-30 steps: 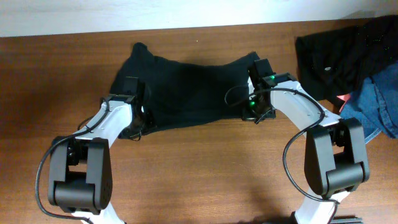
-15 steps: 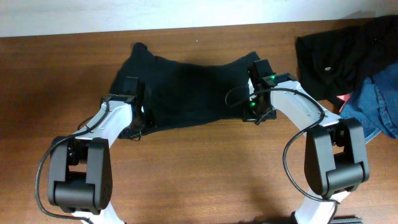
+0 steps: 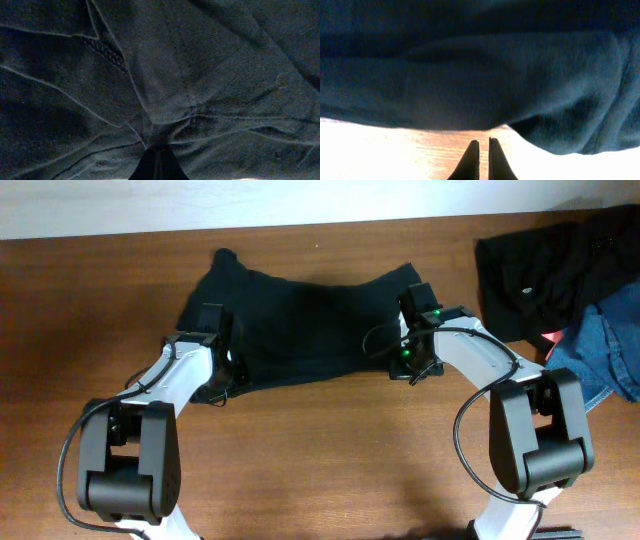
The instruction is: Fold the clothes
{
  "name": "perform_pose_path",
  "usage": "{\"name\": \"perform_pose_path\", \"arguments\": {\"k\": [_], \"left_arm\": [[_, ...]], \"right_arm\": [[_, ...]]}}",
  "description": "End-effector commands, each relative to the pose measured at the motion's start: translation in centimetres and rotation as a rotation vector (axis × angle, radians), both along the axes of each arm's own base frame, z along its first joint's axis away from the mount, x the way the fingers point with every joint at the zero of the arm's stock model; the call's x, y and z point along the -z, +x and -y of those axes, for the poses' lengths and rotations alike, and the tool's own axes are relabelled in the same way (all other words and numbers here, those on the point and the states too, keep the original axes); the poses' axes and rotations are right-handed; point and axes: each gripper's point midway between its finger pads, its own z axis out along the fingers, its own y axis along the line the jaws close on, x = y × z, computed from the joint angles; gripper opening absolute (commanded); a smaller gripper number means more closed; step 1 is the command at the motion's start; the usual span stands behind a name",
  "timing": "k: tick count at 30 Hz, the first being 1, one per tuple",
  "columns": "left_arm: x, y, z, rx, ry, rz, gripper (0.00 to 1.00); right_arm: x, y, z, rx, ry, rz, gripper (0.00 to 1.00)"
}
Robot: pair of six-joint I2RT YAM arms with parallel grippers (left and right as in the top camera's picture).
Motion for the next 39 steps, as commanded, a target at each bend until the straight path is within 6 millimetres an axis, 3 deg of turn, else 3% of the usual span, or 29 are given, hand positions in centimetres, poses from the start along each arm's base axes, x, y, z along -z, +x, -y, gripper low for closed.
{"name": "perform_pose_path", "arguments": {"k": [1, 11, 31, 33, 35, 39], "left_arm": [[0.8, -0.4, -0.2, 0.017, 0.019, -0.019, 0.01], [0.8, -0.3, -0.2, 0.017, 0.019, -0.019, 0.00], [0.8, -0.4, -0.2, 0.017, 0.019, -0.019, 0.01], [0.8, -0.4, -0.2, 0.017, 0.019, -0.019, 0.01], [0.8, -0.4, -0.2, 0.017, 0.019, -0.019, 0.01], [0.8, -0.4, -0.2, 0.017, 0.019, -0.019, 0.01]], "right_arm": [[0.3, 0.1, 0.3, -0.006, -0.020, 0.008, 0.04], [0.3, 1.0, 0.7, -0.001, -0.051, 0.048, 0.04], [-0.6, 4.8, 0.6, 0.012, -0.056, 0.205, 0.05], [-0.8, 5.2, 0.7, 0.014, -0.058, 0.225, 0.08], [-0.9, 5.6, 0.6, 0.015, -0.055, 0.243, 0.17], [-1.4, 6.8, 0.4, 0.020, -0.047, 0.296, 0.21]]}}
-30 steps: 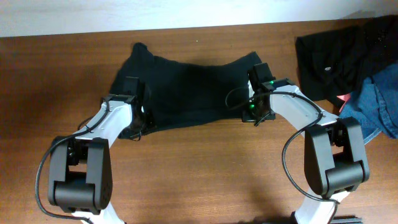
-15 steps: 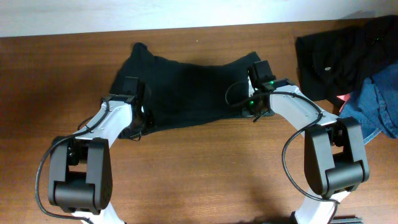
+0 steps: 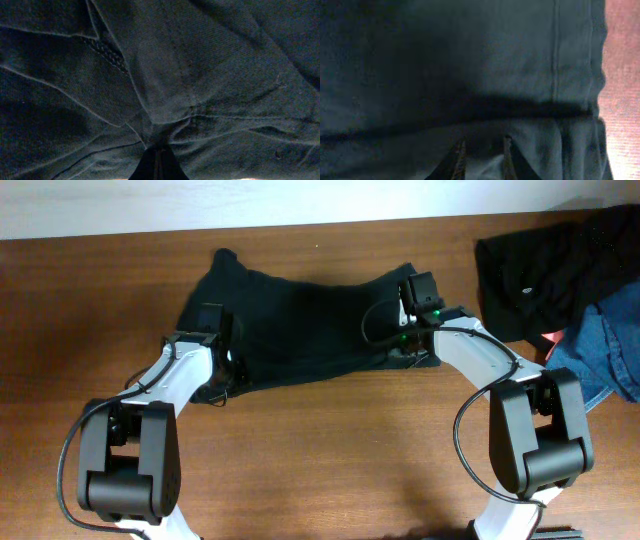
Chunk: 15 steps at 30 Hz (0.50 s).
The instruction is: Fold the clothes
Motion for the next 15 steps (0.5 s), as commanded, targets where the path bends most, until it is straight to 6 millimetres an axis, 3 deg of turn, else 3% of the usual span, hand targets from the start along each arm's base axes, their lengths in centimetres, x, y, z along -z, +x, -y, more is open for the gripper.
{"name": "perform_pose_path", "arguments": {"k": [1, 8, 13, 15], "left_arm": [[0.8, -0.4, -0.2, 0.017, 0.020, -0.019, 0.01], [0.8, -0.4, -0.2, 0.018, 0.020, -0.019, 0.01], [0.8, -0.4, -0.2, 0.018, 0.020, -0.019, 0.01], [0.8, -0.4, -0.2, 0.018, 0.020, -0.019, 0.01]], "right_arm": [[0.1, 0.5, 0.2, 0.004, -0.017, 0.025, 0.21], [-1.7, 0.4, 0.6, 0.002, -0.026, 0.009, 0.24], [-4.2, -1.0, 3.3, 0.113, -0.060, -0.056, 0.25], [-4.3, -1.6, 4.3, 0.137, -0.064, -0.084, 0.34]]}}
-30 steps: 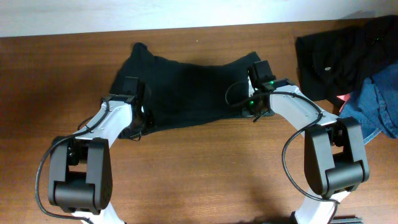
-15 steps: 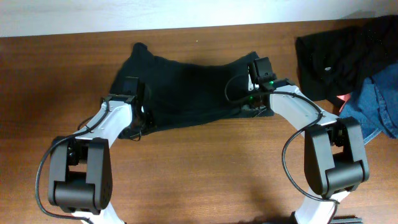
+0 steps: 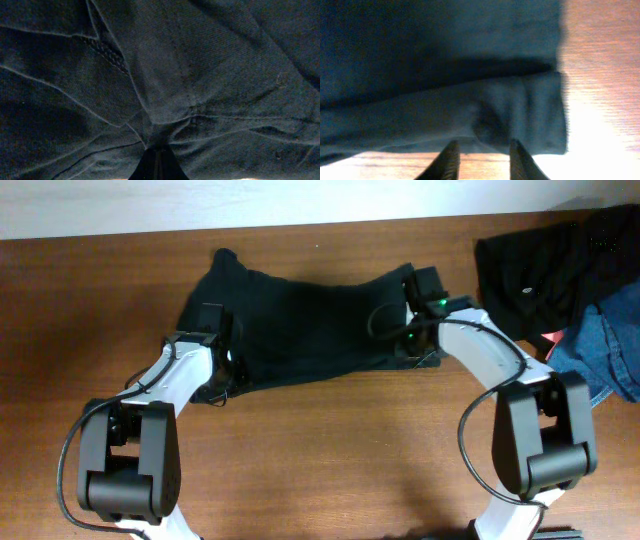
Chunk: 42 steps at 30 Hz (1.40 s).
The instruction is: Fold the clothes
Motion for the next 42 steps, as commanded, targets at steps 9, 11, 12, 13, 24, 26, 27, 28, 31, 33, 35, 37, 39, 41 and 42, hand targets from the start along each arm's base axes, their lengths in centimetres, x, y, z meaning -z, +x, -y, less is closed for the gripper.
{"name": "perform_pose_path", "arguments": {"k": [9, 11, 12, 13, 24, 26, 27, 28, 31, 33, 35, 37, 39, 41, 42], "left_arm": [[0.8, -0.4, -0.2, 0.017, 0.020, -0.019, 0.01], [0.8, -0.4, -0.2, 0.017, 0.020, -0.019, 0.01], [0.8, -0.4, -0.2, 0.017, 0.020, -0.019, 0.01], [0.8, -0.4, -0.2, 0.017, 0.019, -0.020, 0.01], [0.8, -0.4, -0.2, 0.017, 0.019, -0.020, 0.01], [0.8, -0.4, -0.2, 0.017, 0.019, -0.020, 0.01], [0.8, -0.4, -0.2, 0.017, 0.019, -0.020, 0.01], [0.8, -0.4, -0.2, 0.018, 0.020, -0.020, 0.01], [0.8, -0.4, -0.2, 0.017, 0.020, -0.020, 0.01], [0.8, -0.5, -0.2, 0.017, 0.020, -0.023, 0.01], [0.8, -0.5, -0.2, 0.017, 0.020, -0.023, 0.01], [0.8, -0.5, -0.2, 0.018, 0.020, -0.023, 0.01], [0.8, -0.5, -0.2, 0.017, 0.020, -0.024, 0.01], [0.8, -0.5, -0.2, 0.018, 0.020, -0.024, 0.01], [0.8, -0.5, -0.2, 0.017, 0.020, -0.024, 0.01]], "right_arm": [[-2.3, 0.5, 3.5, 0.102, -0.027, 0.031, 0.44], [-2.2, 0.5, 3.4, 0.101, -0.022, 0.030, 0.44], [-2.1, 0.5, 3.3, 0.099, -0.017, 0.028, 0.44], [-2.0, 0.5, 3.3, 0.099, -0.016, 0.025, 0.44], [0.3, -0.1, 2.6, 0.093, 0.019, -0.044, 0.43], [0.3, -0.1, 2.6, 0.096, 0.019, -0.045, 0.42], [0.3, -0.1, 2.6, 0.096, 0.019, -0.046, 0.38], [0.3, -0.1, 2.6, 0.096, 0.018, -0.047, 0.36], [0.7, -0.2, 2.6, 0.097, 0.019, -0.045, 0.36], [1.2, -0.3, 2.6, 0.103, 0.021, -0.043, 0.36], [1.5, -0.4, 2.6, 0.123, 0.026, -0.041, 0.36], [1.5, -0.4, 2.6, 0.122, 0.027, -0.042, 0.36], [1.5, -0.4, 2.5, 0.122, 0.029, -0.042, 0.42], [1.5, -0.4, 2.6, 0.122, 0.029, -0.043, 0.44], [1.6, -0.4, 2.5, 0.122, 0.028, -0.043, 0.44]]}}
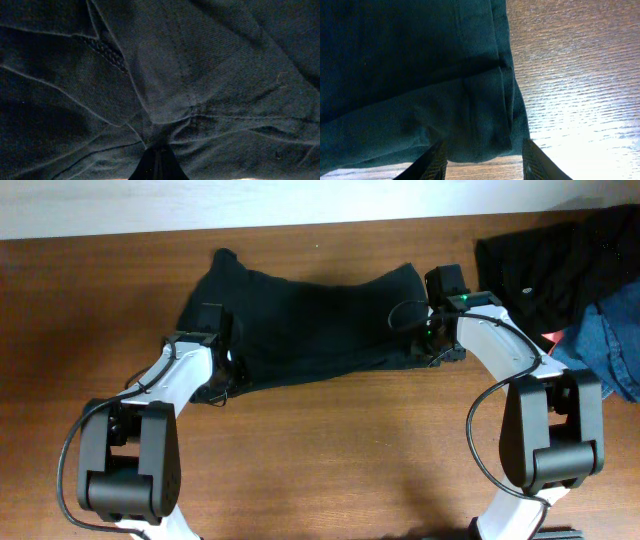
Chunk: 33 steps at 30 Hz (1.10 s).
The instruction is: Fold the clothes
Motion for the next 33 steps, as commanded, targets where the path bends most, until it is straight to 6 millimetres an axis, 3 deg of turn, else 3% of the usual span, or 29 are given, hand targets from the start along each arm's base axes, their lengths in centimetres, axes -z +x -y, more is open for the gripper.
{"name": "perform_pose_path", "arguments": {"k": [1, 9, 12, 16, 23, 33], "left_arm": [[0.80, -0.46, -0.21, 0.017, 0.020, -0.023, 0.01], [0.80, -0.46, -0.21, 0.018, 0.020, -0.023, 0.01], [0.79, -0.43, -0.21, 0.018, 0.020, -0.022, 0.01], [0.80, -0.41, -0.37, 0.017, 0.029, -0.021, 0.01], [0.80, -0.41, -0.40, 0.016, 0.031, -0.021, 0.01], [0.80, -0.41, -0.38, 0.017, 0.030, -0.021, 0.01]], "right_arm": [[0.61, -0.28, -0.22, 0.006, 0.004, -0.015, 0.44], [1.23, -0.20, -0.56, 0.028, 0.028, -0.024, 0.45], [1.35, -0.18, -0.88, 0.024, 0.046, -0.026, 0.37], [1.44, -0.22, -0.87, 0.028, 0.046, -0.029, 0.34], [1.44, -0.20, -0.85, 0.028, 0.045, -0.029, 0.04], [1.29, 0.27, -0.95, 0.027, 0.050, -0.009, 0.04]]}}
